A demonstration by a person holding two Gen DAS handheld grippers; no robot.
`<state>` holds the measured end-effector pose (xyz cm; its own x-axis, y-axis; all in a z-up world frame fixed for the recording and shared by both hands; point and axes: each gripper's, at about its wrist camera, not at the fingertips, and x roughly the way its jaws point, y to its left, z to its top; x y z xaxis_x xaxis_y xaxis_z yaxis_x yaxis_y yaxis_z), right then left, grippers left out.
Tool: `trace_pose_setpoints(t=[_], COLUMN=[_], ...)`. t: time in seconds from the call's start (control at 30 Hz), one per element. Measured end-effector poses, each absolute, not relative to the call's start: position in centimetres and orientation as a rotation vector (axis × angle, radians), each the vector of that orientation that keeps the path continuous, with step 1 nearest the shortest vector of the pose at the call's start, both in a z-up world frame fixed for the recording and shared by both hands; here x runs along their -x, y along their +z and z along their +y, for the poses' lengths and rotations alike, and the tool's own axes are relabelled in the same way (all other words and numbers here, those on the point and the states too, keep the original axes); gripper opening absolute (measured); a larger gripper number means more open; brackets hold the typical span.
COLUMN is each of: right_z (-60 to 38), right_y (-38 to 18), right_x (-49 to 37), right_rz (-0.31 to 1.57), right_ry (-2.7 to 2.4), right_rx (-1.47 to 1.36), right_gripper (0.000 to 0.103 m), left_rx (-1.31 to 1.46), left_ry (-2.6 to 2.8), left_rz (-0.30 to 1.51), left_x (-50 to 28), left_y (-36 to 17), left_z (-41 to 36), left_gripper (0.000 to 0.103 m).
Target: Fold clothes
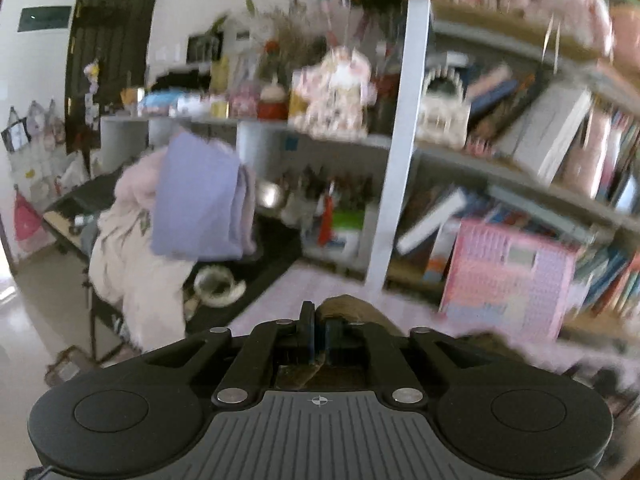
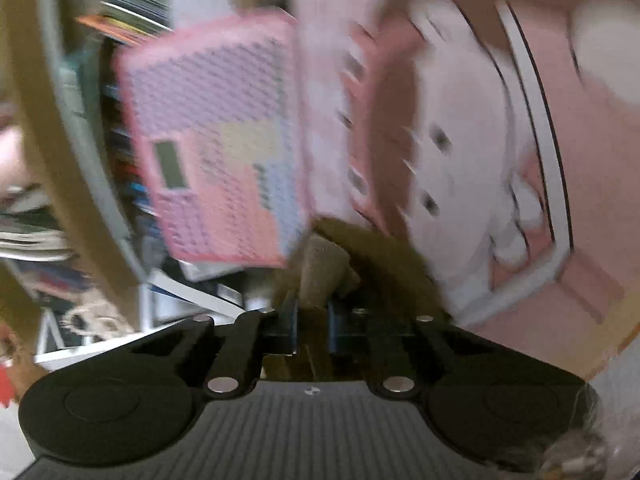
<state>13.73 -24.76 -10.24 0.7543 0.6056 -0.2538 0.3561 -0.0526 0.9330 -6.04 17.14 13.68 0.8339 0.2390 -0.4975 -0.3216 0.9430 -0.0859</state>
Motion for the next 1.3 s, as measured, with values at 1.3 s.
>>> trace_pose_setpoints(t=[1.3], right_z=[-7.3], right_y=[-4.4], right_x=[-3.4], right_rz=[1.098], right_ry=[0.88], right_rx=[-0.117], right_gripper=[0.016], left_rx=[0.224], left_ry=[0.04], left_rz=[0.734], left_x=[3.8], left_y=[4.2], left_z=[14.7], left_gripper=[0.035])
